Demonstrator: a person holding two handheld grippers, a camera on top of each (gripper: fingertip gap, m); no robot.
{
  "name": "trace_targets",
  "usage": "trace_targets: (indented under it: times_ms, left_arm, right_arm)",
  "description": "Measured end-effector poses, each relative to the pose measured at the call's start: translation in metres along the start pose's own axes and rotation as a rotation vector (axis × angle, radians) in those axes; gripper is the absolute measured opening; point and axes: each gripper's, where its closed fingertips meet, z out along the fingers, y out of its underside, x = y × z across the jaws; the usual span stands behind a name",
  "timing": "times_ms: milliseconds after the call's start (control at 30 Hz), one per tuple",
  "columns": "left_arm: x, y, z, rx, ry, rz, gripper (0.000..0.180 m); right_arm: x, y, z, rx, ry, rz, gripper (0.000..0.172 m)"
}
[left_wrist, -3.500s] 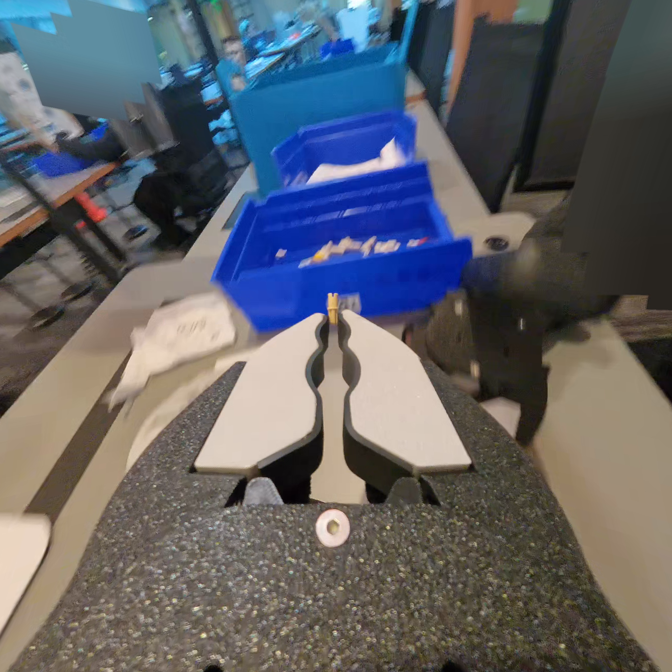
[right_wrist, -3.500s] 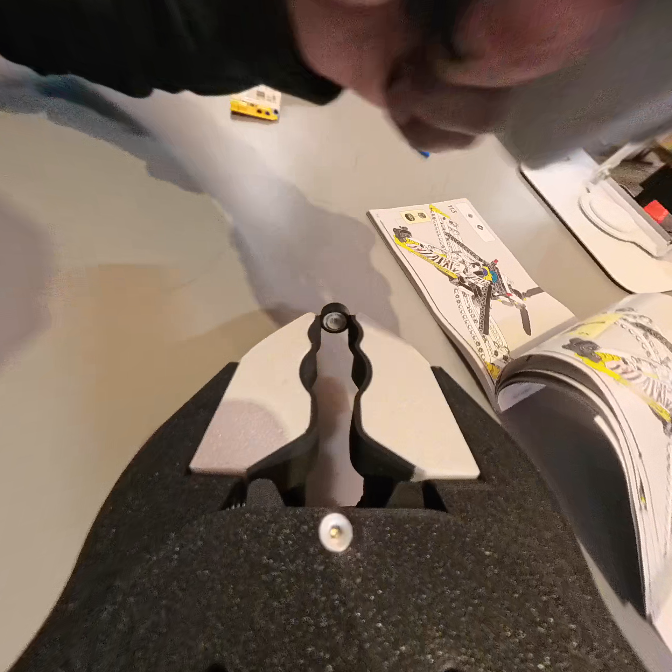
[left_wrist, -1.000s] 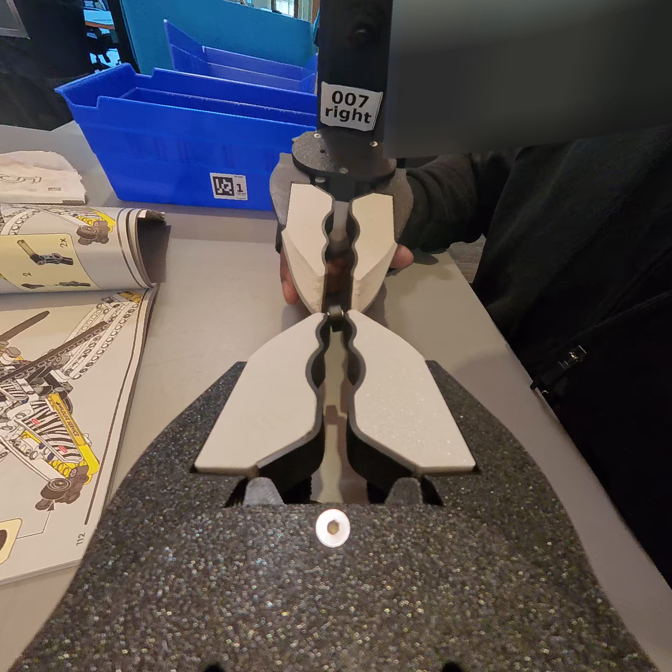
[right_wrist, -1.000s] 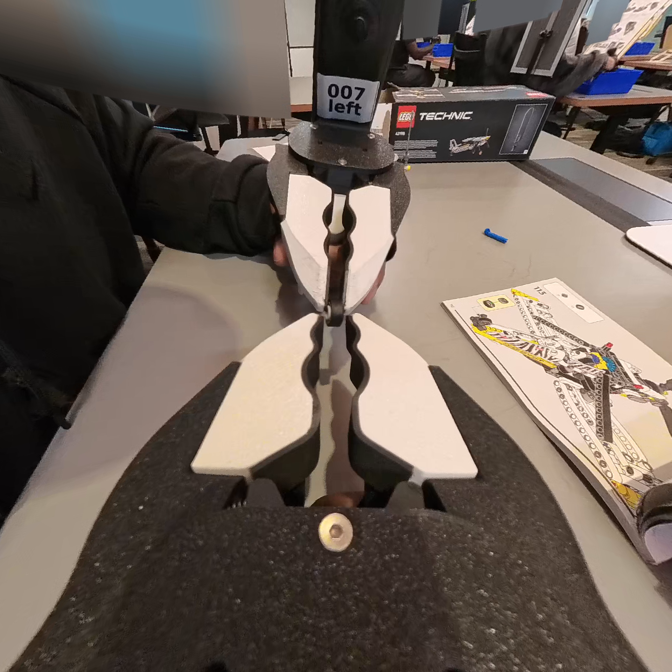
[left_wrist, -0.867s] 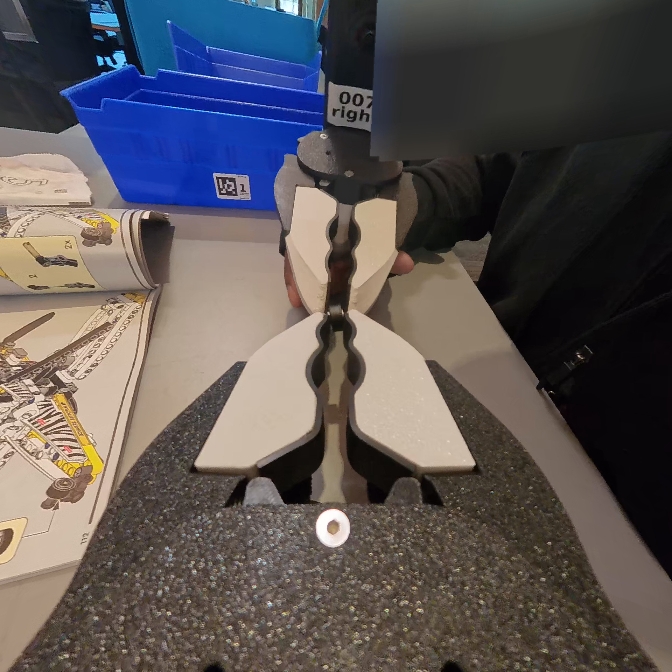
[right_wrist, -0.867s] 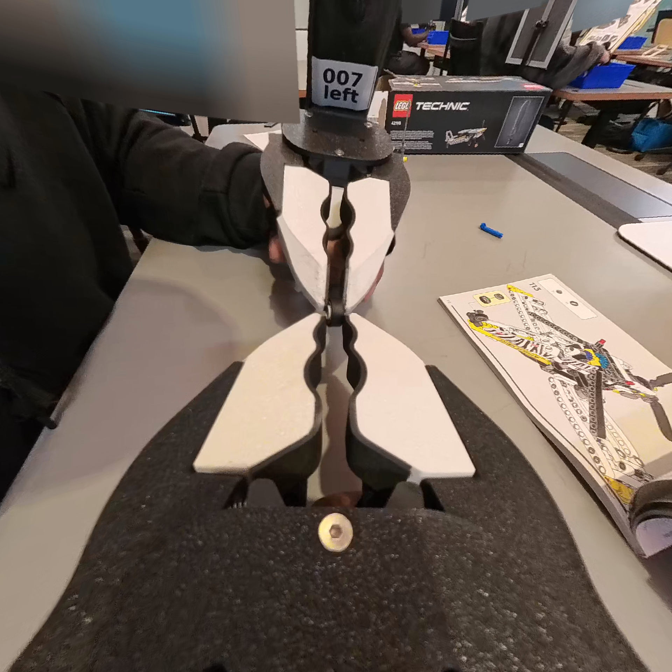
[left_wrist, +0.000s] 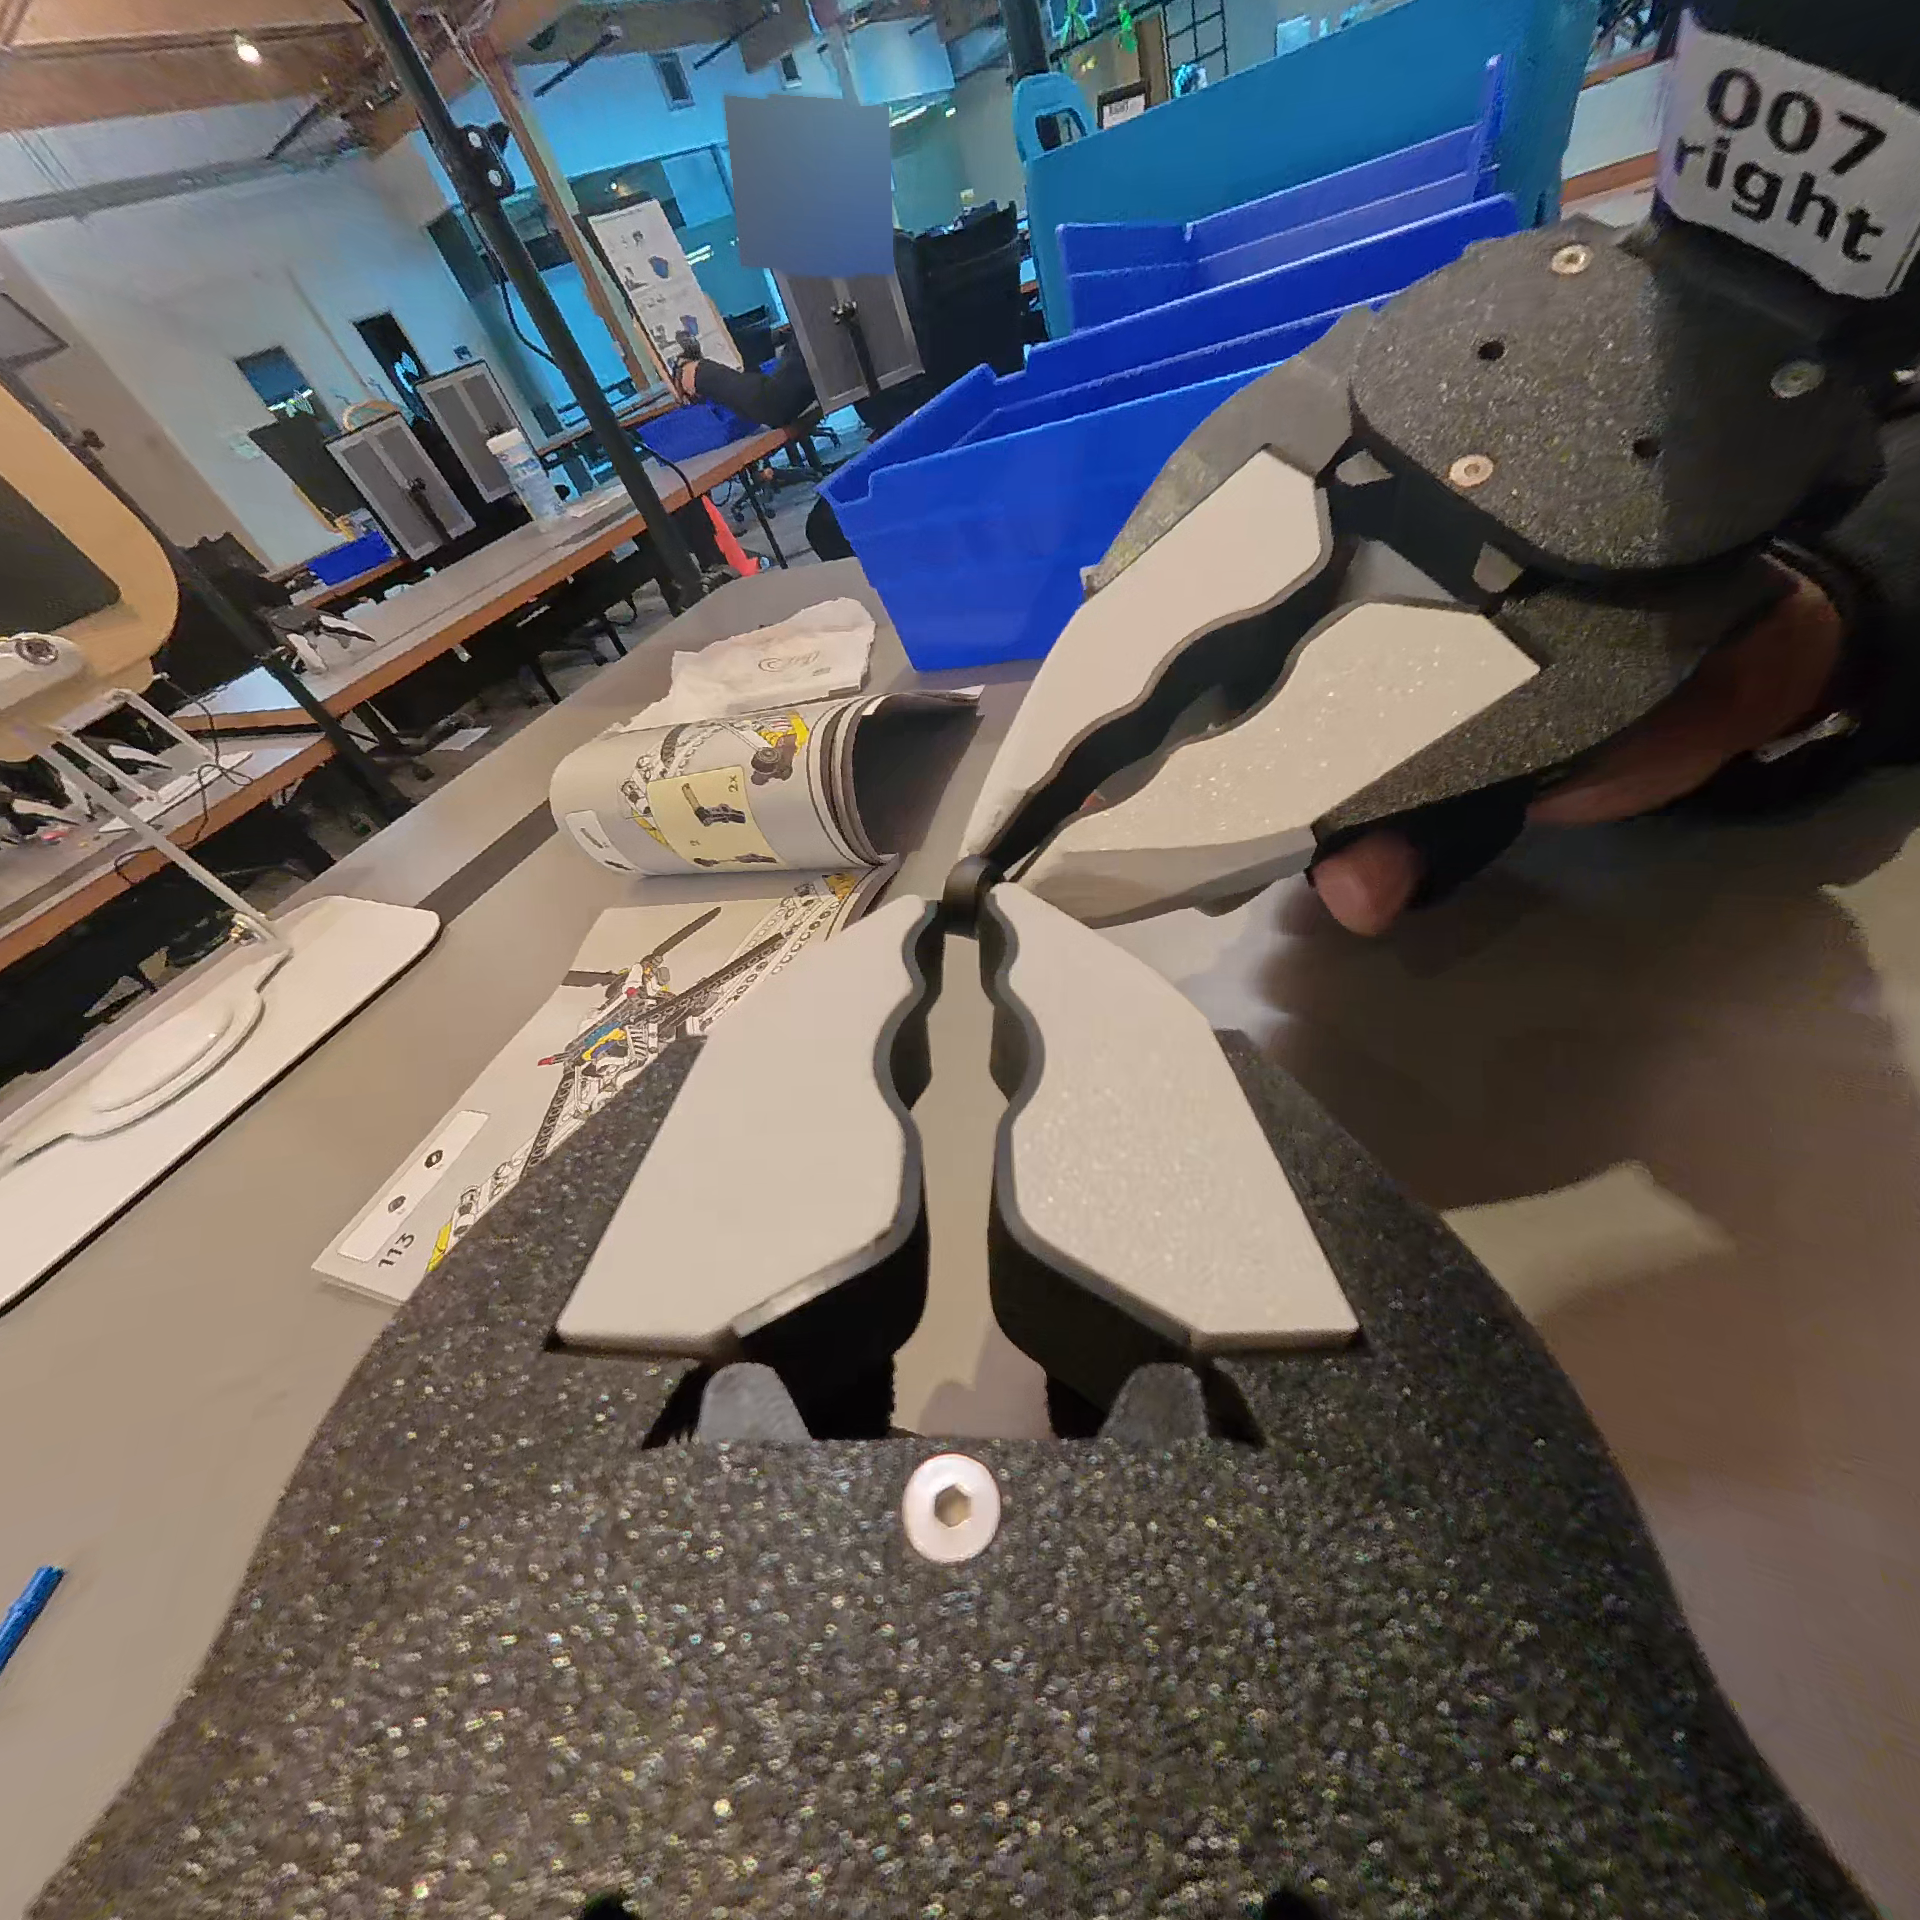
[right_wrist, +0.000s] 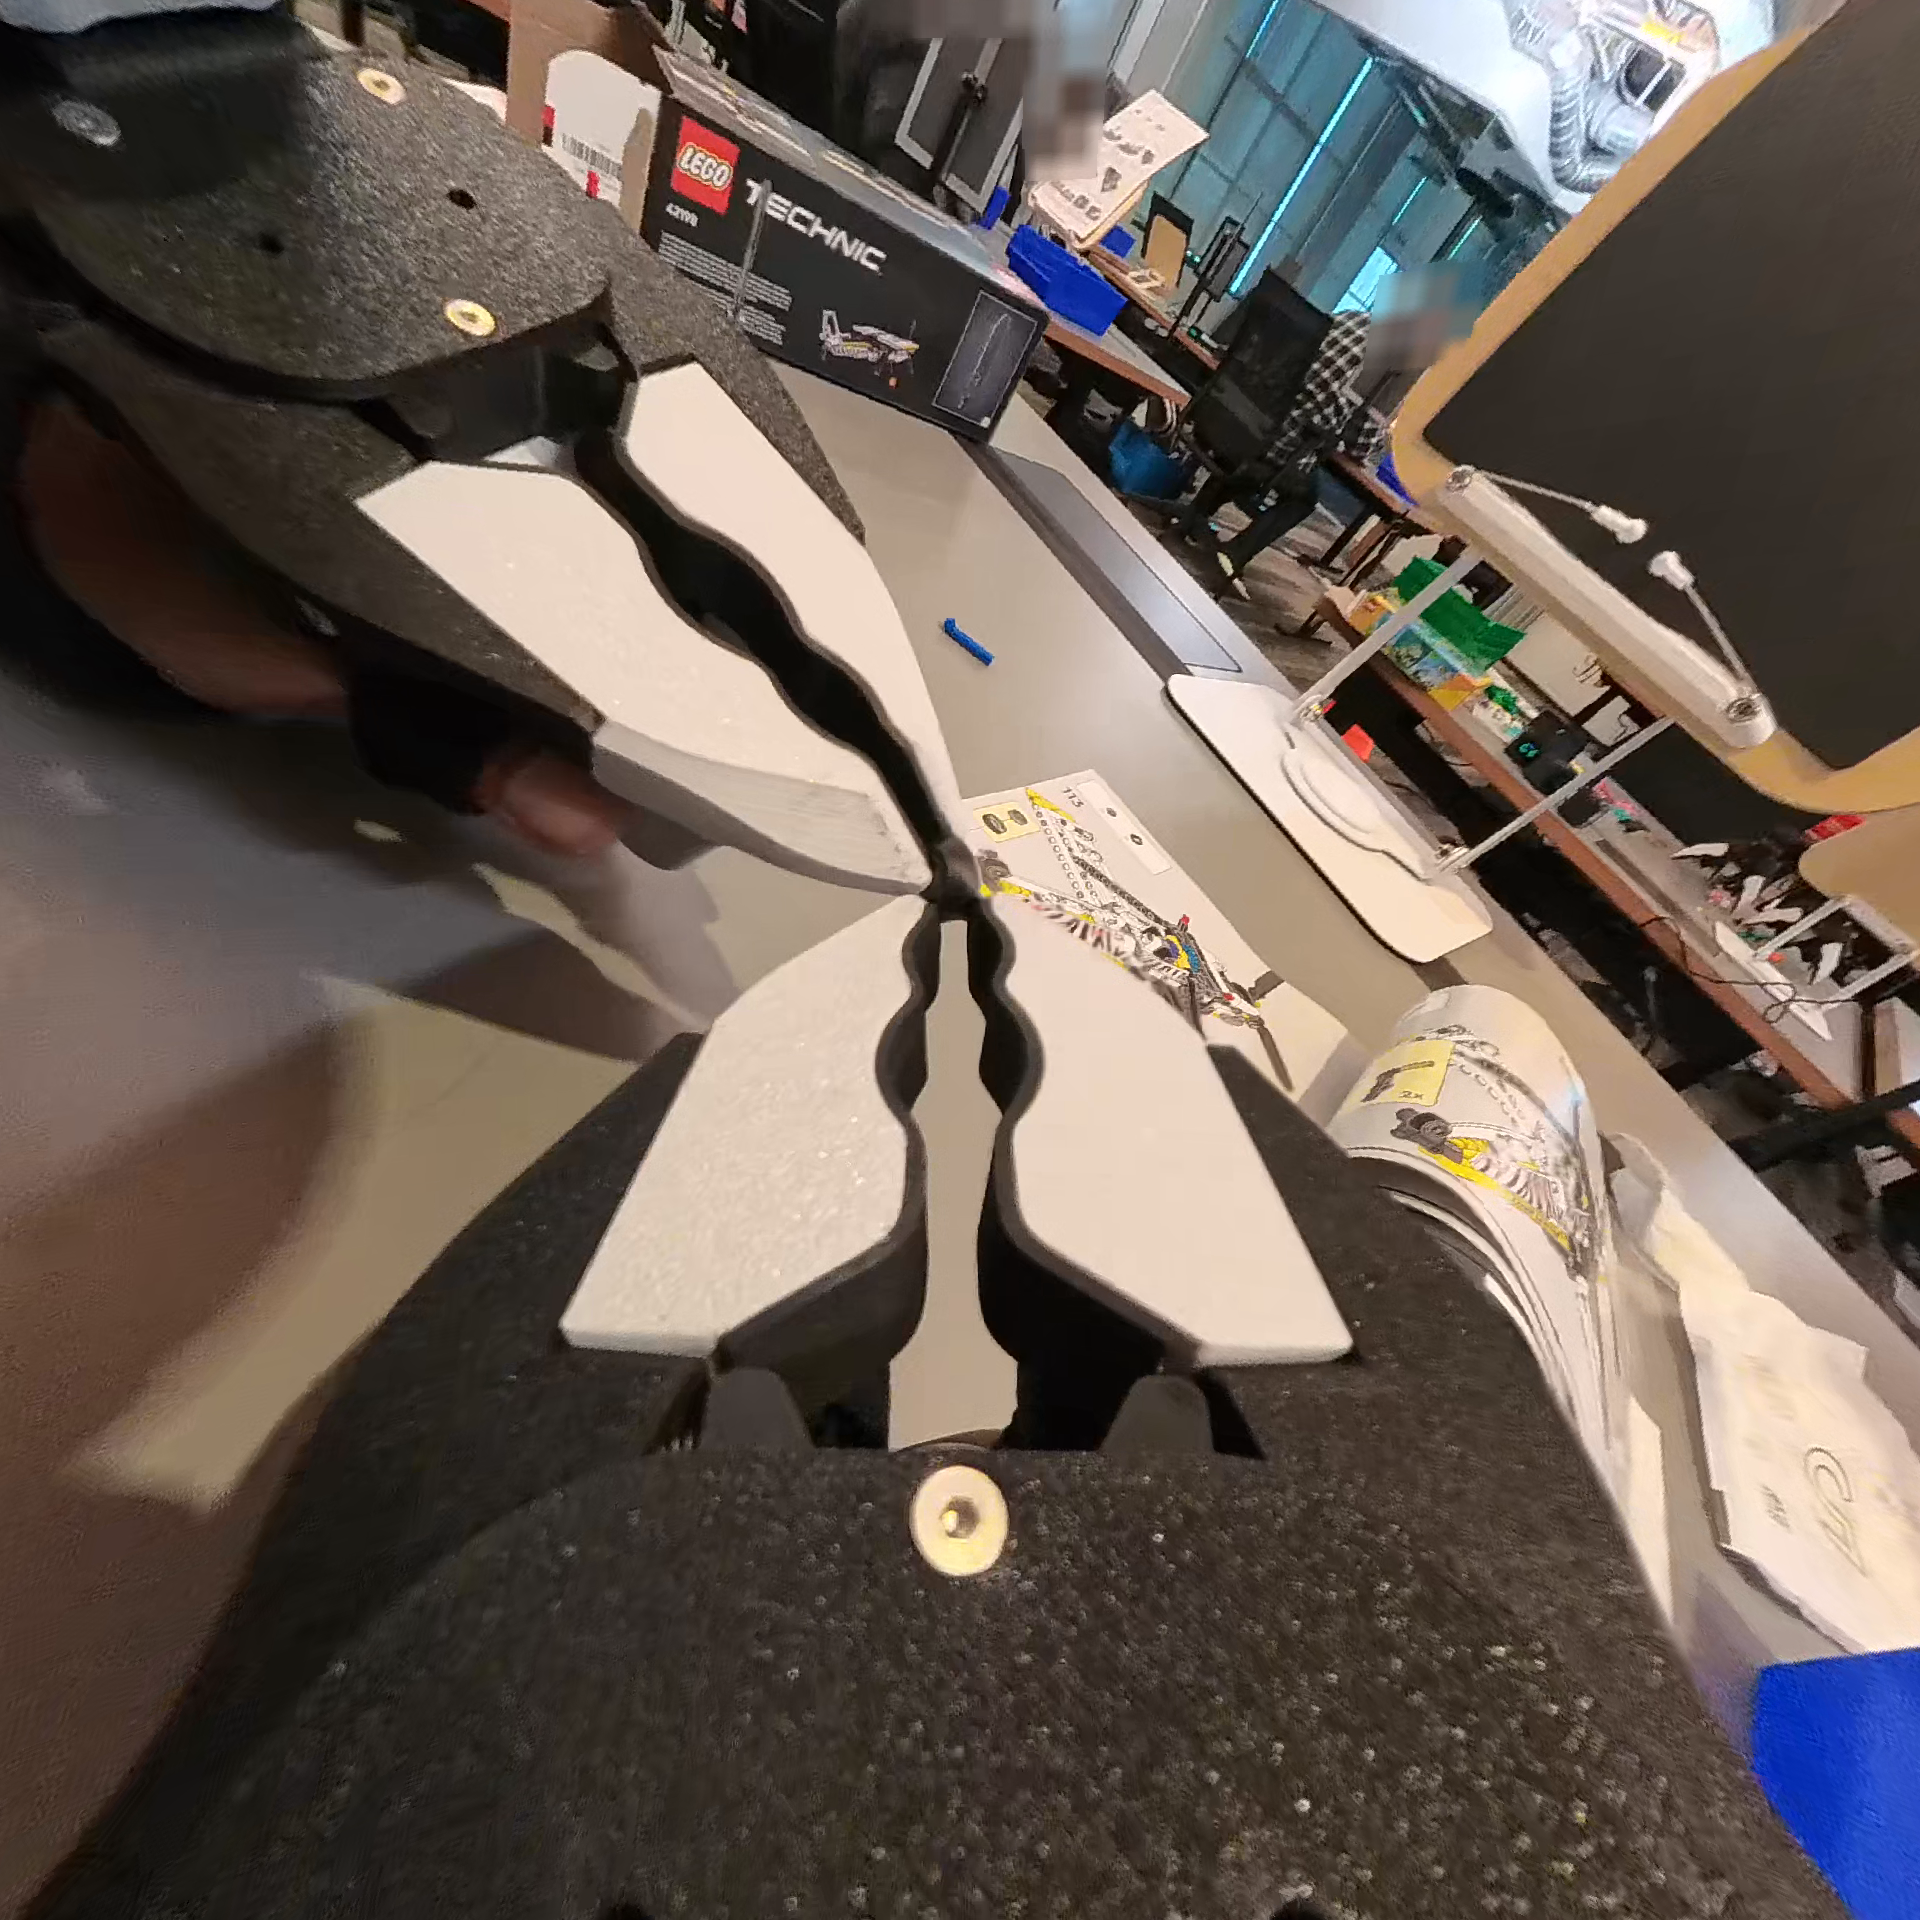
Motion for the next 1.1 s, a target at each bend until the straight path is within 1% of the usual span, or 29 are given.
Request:
trace_targets:
  times_ms: [200,467,633,900,1100]
  left_arm:
    - [0.002,0.0,-0.001,0.009,-0.003,-0.022,0.007]
    - [0.008,0.003,0.001,-0.008,0.025,-0.039,0.007]
    - [0.011,0.005,0.003,-0.024,0.018,-0.042,0.006]
    - [0.008,0.008,0.005,-0.069,-0.071,-0.041,0.006]
    - [0.008,0.01,0.005,-0.082,-0.102,-0.012,0.006]
  right_arm:
    - [-0.002,0.0,-0.002,-0.011,0.045,-0.1,0.005]
    - [-0.007,0.005,-0.006,-0.039,0.067,-0.165,0.005]
    - [-0.007,0.008,-0.008,-0.07,0.098,-0.181,0.005]
    - [-0.006,0.012,-0.004,-0.131,0.137,-0.091,0.005]
    - [-0.008,0.013,-0.003,-0.143,0.137,-0.015,0.005]
